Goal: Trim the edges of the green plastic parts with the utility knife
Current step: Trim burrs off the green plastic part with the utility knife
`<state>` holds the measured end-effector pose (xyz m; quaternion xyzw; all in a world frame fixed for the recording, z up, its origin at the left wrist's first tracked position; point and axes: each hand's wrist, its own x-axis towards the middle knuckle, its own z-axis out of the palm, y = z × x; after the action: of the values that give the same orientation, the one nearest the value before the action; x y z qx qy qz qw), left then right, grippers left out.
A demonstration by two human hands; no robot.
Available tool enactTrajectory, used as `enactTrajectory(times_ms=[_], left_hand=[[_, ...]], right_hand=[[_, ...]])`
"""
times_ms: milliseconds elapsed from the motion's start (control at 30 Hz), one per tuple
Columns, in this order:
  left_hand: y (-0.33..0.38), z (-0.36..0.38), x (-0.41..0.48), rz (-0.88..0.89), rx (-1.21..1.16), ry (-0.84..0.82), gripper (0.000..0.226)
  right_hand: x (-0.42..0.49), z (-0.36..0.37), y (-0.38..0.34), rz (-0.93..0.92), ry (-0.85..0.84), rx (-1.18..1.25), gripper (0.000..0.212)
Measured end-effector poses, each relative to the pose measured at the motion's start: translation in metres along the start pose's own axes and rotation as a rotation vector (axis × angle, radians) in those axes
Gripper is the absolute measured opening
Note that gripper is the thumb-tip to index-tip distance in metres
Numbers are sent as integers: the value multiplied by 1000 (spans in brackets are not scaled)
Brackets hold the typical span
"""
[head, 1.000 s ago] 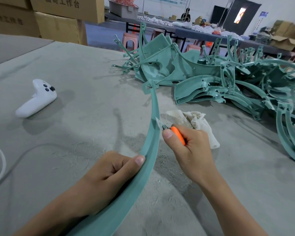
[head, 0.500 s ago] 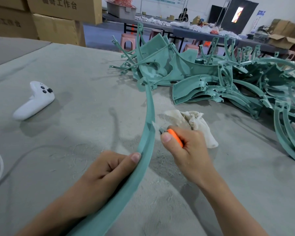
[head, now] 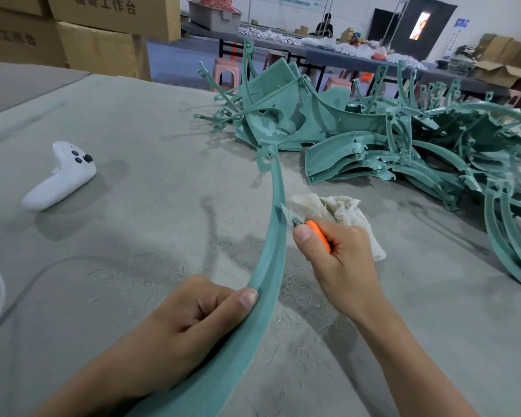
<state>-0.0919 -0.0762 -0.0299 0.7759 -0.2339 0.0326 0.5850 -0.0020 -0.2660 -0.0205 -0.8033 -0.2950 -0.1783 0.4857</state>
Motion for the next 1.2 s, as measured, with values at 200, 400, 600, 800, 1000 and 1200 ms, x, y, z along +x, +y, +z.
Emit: enactTrajectory(times_ms=[200,400,600,800,1000,1200], left_hand=[[2,7,-1,36,56,-66,53],[4,11,-1,49,32,-172,53],[7,15,2,100,76,-259,54],[5,13,4,22,151,29,55],[-7,-10,15,-79,528,467,48],[-10,-23,16,-188,883,741,51]], right_hand=[[3,-6,4,15,43,-26,51],[6,-14,11,17,79,-36,61],[14,-22,15,171,150,12,67],[17,-26,18,358,206,166,76],[9,-15,5,297,21,199,72],[-2,1,-6,301,-231,387,63]])
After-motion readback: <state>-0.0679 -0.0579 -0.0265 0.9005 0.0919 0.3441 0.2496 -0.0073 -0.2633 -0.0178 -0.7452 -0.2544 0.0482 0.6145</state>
